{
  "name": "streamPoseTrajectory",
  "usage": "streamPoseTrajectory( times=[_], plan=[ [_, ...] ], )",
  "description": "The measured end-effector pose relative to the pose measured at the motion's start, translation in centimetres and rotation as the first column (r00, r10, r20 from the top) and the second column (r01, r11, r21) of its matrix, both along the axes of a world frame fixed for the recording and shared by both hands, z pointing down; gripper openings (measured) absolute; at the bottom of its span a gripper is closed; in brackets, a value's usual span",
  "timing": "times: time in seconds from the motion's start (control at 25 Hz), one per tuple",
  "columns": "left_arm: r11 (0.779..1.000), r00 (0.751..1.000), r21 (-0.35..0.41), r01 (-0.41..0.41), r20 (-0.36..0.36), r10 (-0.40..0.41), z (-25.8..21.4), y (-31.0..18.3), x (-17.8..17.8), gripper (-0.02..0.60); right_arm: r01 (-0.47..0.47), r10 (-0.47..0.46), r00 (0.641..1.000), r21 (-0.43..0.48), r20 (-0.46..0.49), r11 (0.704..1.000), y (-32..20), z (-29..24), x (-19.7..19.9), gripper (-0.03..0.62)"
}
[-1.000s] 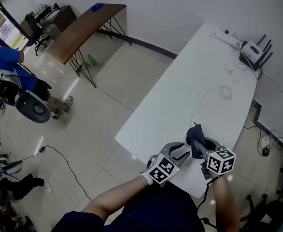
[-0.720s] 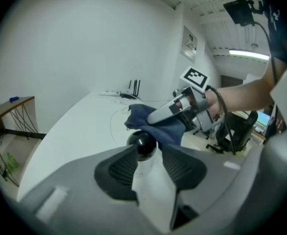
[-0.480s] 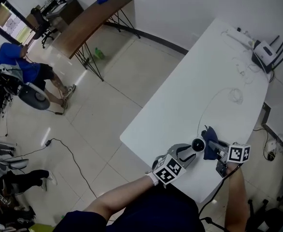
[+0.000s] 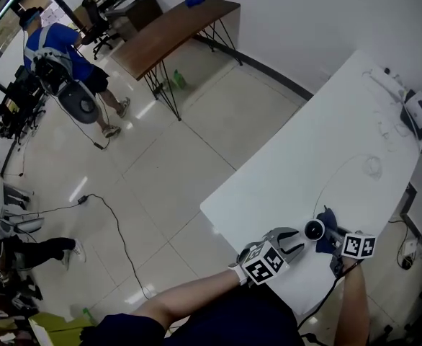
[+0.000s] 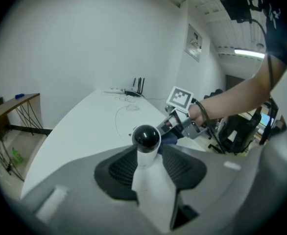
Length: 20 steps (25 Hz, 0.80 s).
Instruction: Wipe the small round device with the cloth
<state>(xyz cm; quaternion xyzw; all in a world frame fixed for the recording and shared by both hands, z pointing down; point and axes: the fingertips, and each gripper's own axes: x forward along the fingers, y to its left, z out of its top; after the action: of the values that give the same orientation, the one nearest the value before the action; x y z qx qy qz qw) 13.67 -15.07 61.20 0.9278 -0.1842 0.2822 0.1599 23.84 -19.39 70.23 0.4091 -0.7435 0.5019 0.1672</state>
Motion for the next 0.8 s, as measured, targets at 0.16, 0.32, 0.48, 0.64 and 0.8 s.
streamPoseTrajectory(
  times=[0.16,0.32,0.48,0.64,0.8],
  plan=[
    [1.000,1.000,0.013,0.017,-0.012,-0.017,-0.5,-0.2,-0.6,0.158,-0.071,0.071,0.997,0.139,0.008,0.988,-1.2,-5.1,0.2,0.091],
    [1.000,1.000,0.028,0.002,-0.013,-0.001,-1.1,0.2,-0.3,0.156,0.112,-0.084,0.991,0.308,-0.103,0.945,-0.5,-11.3,-2.0,0.091],
    [0.999,1.000,0.033,-0.023,-0.007,0.023,-1.2,1.2,-0.1,0.157,0.467,-0.365,0.873,0.336,-0.325,0.818,1.7,-13.3,-5.9,0.091],
    [0.999,0.999,0.038,-0.037,-0.008,0.037,-1.3,1.6,0.1,0.158,0.600,-0.463,0.770,0.252,-0.440,0.759,2.3,-11.3,-6.7,0.091],
    [1.000,1.000,0.020,-0.023,-0.013,0.024,-1.1,1.1,0.3,0.158,0.522,-0.396,0.823,0.264,-0.407,0.811,0.2,-11.1,-5.2,0.091]
  ],
)
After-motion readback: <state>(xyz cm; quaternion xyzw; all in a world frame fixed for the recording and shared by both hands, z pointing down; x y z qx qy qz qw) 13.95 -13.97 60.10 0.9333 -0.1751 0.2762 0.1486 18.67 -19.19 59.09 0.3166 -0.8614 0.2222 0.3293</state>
